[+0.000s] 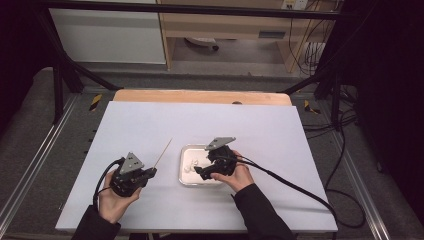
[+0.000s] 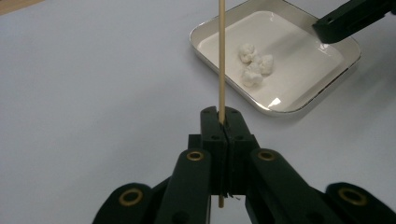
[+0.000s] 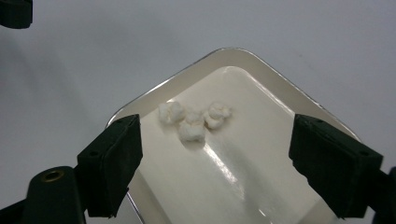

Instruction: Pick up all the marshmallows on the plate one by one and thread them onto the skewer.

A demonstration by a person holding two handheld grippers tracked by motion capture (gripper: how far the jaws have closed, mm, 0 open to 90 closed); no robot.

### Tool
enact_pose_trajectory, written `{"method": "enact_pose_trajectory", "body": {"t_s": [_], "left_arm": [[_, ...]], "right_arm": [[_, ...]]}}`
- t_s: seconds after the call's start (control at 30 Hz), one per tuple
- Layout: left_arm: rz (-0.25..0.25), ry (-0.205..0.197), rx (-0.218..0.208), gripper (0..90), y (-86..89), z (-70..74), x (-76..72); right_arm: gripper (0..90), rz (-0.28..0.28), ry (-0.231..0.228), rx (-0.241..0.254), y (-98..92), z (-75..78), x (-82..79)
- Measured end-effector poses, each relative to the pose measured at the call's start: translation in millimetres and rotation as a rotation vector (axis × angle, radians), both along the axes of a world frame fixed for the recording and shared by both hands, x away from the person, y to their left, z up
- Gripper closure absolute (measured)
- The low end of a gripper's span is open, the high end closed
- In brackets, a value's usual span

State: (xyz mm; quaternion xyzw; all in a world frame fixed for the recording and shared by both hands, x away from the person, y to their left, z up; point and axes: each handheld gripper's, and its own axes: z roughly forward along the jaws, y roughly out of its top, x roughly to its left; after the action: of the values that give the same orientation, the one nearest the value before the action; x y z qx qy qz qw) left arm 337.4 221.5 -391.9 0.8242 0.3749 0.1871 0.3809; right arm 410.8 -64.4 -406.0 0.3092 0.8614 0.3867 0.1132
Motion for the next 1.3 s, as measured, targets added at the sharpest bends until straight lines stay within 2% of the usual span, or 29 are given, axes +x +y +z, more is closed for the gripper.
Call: {"method": "enact_pose_trajectory", "body": {"t_s": [0.13, 0.27, 0.33, 0.67, 0.8, 0.87, 1.1, 1.2, 1.3], "left_arm": [[0.004, -0.003, -0.007, 88.7, 2.4, 0.4, 0.1], [0.006, 0.004, -0.010, 88.7, 2.7, -1.3, 1.2], [0.005, 0.005, -0.012, 88.7, 3.0, -1.3, 1.5], [0.000, 0.005, -0.016, 88.7, 3.9, -1.1, 1.3], [0.000, 0.003, -0.015, 88.7, 3.8, -1.2, 1.3], [0.000, 0.004, -0.016, 88.6, 4.1, -1.1, 1.5], [-0.004, 0.002, -0.014, 88.7, 2.8, -1.5, 1.2], [-0.007, -0.002, -0.016, 88.7, 2.3, -1.6, 0.6], [-0.013, -0.006, -0.014, 88.7, 0.6, -1.4, -0.3]], "right_arm": [[28.7, 0.028, 0.019, -0.046, 13.1, -6.4, 6.2], [37.1, 0.059, 0.060, -0.066, 23.6, -12.3, 9.0], [46.9, 0.062, 0.076, -0.080, 28.0, -15.3, 12.3], [59.1, 0.063, 0.121, -0.094, 31.2, -27.6, 18.7], [63.6, 0.071, 0.120, -0.101, 31.4, -30.3, 19.6], [65.8, 0.078, 0.106, -0.109, 31.4, -31.2, 19.6], [74.5, 0.067, 0.091, -0.121, 31.2, -31.2, 18.7], [76.0, 0.070, 0.090, -0.103, 30.1, -29.5, 17.9], [76.9, 0.084, 0.070, -0.077, 25.4, -18.4, 15.3]]}}
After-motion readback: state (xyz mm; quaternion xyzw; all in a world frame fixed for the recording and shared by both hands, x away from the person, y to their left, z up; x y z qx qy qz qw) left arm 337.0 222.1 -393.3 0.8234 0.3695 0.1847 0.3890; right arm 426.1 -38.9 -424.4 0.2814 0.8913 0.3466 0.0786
